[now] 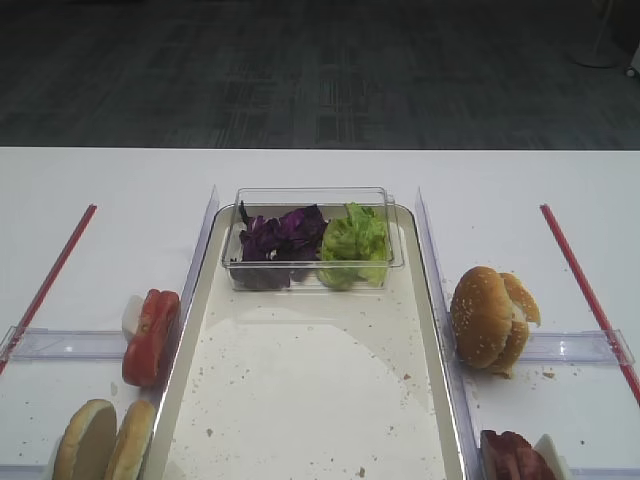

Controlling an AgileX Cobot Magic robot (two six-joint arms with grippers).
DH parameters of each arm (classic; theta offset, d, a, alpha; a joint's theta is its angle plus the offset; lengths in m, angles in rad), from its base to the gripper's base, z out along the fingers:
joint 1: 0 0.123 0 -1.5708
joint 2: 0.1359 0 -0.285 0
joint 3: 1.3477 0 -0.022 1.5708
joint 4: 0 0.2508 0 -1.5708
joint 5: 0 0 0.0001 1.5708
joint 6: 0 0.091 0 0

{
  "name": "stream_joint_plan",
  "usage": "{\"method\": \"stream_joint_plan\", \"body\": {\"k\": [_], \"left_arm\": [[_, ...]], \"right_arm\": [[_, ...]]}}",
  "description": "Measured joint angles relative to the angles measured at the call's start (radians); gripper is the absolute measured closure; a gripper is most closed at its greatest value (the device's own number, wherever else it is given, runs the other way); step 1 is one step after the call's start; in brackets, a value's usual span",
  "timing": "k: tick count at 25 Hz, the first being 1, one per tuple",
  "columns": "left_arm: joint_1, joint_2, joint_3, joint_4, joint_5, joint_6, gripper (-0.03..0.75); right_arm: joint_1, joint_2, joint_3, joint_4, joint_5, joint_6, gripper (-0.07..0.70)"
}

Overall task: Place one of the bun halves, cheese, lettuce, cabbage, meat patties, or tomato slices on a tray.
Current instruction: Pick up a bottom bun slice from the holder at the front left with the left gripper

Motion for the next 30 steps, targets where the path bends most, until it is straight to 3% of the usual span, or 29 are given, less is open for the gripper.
{"method": "stream_joint_plan", "body": {"k": [11, 19, 23, 30], "left_arm": [[0.000, 0.021, -0.017, -0.013, -0.035, -0.004, 0.118], [-0.013, 0.021, -0.136, -0.103, -0.023, -0.006, 0.118], [-0.092, 0.021, -0.167, -0.124, -0.008, -0.052, 0.132], [-0.339, 0.023, -0.184, -0.121, -0.021, -0.262, 0.149]], "right_arm": [[0.000, 0.000, 0.000, 0.000, 0.000, -0.001, 0.186], [0.000, 0.000, 0.000, 0.000, 0.000, -0.001, 0.186], [0.000, 0.000, 0.000, 0.000, 0.000, -0.001, 0.186], [0.000, 0.000, 0.000, 0.000, 0.000, -0.001, 0.186]]}}
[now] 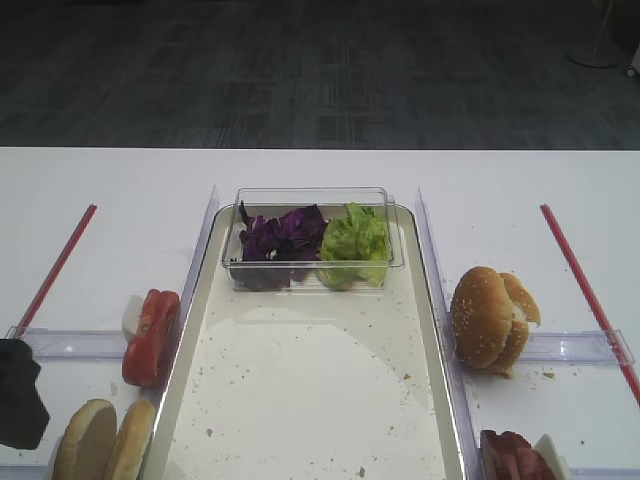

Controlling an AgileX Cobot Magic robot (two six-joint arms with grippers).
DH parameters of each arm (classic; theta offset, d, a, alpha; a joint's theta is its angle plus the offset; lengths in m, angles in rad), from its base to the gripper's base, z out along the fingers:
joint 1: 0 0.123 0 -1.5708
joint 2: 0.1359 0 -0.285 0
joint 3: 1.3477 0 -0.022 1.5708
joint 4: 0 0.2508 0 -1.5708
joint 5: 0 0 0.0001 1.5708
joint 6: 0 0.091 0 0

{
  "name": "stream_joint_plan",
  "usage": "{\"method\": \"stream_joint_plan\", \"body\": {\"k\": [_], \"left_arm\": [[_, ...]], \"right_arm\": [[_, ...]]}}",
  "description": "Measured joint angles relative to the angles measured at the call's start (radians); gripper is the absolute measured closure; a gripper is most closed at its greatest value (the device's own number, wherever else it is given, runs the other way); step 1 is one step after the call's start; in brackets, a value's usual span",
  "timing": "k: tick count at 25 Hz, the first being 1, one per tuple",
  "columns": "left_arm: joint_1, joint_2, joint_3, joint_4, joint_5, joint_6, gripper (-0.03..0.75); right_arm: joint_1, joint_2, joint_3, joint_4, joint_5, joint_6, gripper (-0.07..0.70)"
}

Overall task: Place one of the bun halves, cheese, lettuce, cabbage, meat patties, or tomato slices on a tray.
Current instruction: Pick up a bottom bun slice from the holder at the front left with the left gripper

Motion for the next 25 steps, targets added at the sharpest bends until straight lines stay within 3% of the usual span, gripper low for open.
{"method": "stream_joint_plan", "body": {"k": [7, 12, 16, 22, 25], "left_arm": [[-0.291, 0.067, -0.060, 0.067, -0.011, -0.265, 0.149], [-0.441, 0.173, -0.133, 0.110, -0.031, -0.402, 0.149], [-0.487, 0.281, -0.164, 0.112, -0.049, -0.447, 0.149], [-0.490, 0.349, -0.168, 0.085, -0.123, -0.451, 0.150], [-0.490, 0.360, -0.168, 0.085, -0.135, -0.451, 0.150]], "right_arm": [[0.000, 0.000, 0.000, 0.000, 0.000, 0.000, 0.186], [0.000, 0.000, 0.000, 0.000, 0.000, 0.000, 0.186], [0.000, 0.000, 0.000, 0.000, 0.000, 0.000, 0.186], [0.000, 0.000, 0.000, 0.000, 0.000, 0.000, 0.186], [0.000, 0.000, 0.000, 0.000, 0.000, 0.000, 0.186]]}}
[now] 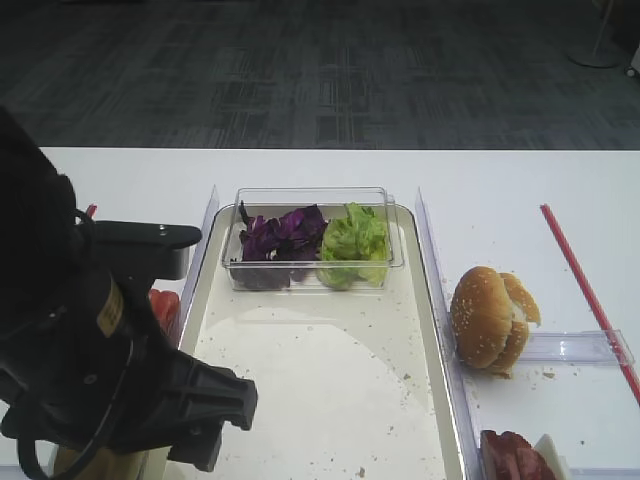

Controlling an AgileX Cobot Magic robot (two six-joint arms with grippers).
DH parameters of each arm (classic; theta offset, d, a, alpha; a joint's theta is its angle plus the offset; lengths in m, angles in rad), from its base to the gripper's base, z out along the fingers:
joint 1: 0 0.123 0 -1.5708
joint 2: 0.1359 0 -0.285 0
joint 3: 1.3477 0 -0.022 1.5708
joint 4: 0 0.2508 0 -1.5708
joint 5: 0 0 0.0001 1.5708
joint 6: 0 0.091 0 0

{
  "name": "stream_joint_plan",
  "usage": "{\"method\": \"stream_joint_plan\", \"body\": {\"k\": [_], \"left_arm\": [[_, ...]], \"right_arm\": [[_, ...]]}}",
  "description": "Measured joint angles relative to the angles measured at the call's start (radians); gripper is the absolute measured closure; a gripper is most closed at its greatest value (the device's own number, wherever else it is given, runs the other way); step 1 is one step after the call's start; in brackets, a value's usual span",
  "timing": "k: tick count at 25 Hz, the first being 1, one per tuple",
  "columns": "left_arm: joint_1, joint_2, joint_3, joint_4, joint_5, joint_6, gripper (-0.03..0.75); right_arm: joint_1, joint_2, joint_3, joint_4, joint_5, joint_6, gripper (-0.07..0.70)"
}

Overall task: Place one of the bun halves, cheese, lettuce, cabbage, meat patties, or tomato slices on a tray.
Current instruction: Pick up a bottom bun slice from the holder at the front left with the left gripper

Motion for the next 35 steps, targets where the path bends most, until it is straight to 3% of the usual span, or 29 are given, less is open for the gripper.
{"method": "stream_joint_plan", "body": {"k": [11, 18, 29, 35], "left_arm": [[0.002, 0.112, -0.004, 0.035, -0.024, 0.000, 0.150], [0.061, 0.139, -0.004, 0.037, -0.027, 0.040, 0.162], [0.106, 0.139, -0.004, 0.035, -0.006, 0.094, 0.266], [0.106, 0.139, 0.001, 0.033, 0.000, 0.098, 0.402]], "right_arm": [[0.000, 0.000, 0.000, 0.000, 0.000, 0.000, 0.186], [0.000, 0.000, 0.000, 0.000, 0.000, 0.000, 0.186], [0.000, 0.000, 0.000, 0.000, 0.000, 0.000, 0.186], [0.000, 0.000, 0.000, 0.000, 0.000, 0.000, 0.186]]}}
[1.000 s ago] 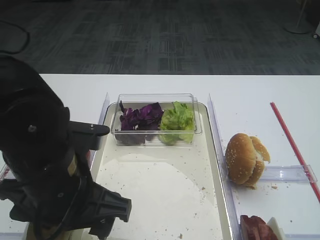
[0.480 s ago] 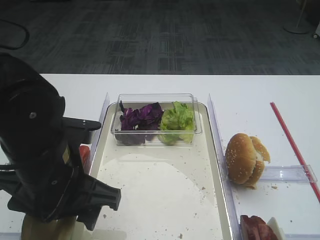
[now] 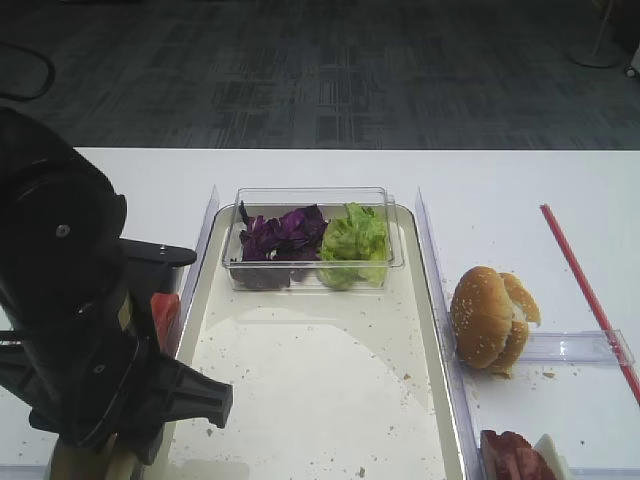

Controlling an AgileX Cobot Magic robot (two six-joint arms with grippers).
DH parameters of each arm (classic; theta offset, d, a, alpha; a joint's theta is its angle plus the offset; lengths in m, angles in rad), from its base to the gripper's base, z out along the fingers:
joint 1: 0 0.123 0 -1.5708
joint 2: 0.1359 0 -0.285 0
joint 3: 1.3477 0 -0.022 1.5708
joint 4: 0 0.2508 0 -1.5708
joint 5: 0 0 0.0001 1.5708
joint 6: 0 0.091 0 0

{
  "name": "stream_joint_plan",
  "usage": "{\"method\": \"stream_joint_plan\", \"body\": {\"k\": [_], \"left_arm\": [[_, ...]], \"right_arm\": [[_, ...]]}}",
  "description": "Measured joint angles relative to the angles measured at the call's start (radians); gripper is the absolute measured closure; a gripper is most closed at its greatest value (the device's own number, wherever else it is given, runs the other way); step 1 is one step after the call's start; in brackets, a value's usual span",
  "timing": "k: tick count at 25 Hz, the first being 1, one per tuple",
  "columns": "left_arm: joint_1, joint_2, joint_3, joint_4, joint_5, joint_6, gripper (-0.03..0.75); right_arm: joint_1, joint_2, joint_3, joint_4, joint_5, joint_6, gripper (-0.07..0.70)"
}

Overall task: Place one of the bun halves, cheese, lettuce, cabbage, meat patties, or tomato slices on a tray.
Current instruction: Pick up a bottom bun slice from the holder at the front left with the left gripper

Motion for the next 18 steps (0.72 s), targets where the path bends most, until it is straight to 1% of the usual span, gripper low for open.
{"method": "stream_joint_plan", "body": {"k": [5, 8, 12, 18], "left_arm": [[0.000, 0.001, 0.002, -0.002, 0.005, 0.001, 0.545], [0.000, 0.001, 0.002, -0.002, 0.007, 0.001, 0.609], [0.000, 0.001, 0.002, -0.002, 0.009, 0.001, 0.655], [0.000, -0.001, 0.002, -0.004, 0.009, 0.001, 0.668]], "right_arm": [[0.000, 0.000, 0.000, 0.000, 0.000, 0.002, 0.186], [0.000, 0.000, 0.000, 0.000, 0.000, 0.004, 0.186], [0.000, 0.000, 0.000, 0.000, 0.000, 0.004, 0.186], [0.000, 0.000, 0.000, 0.000, 0.000, 0.004, 0.186]]}}
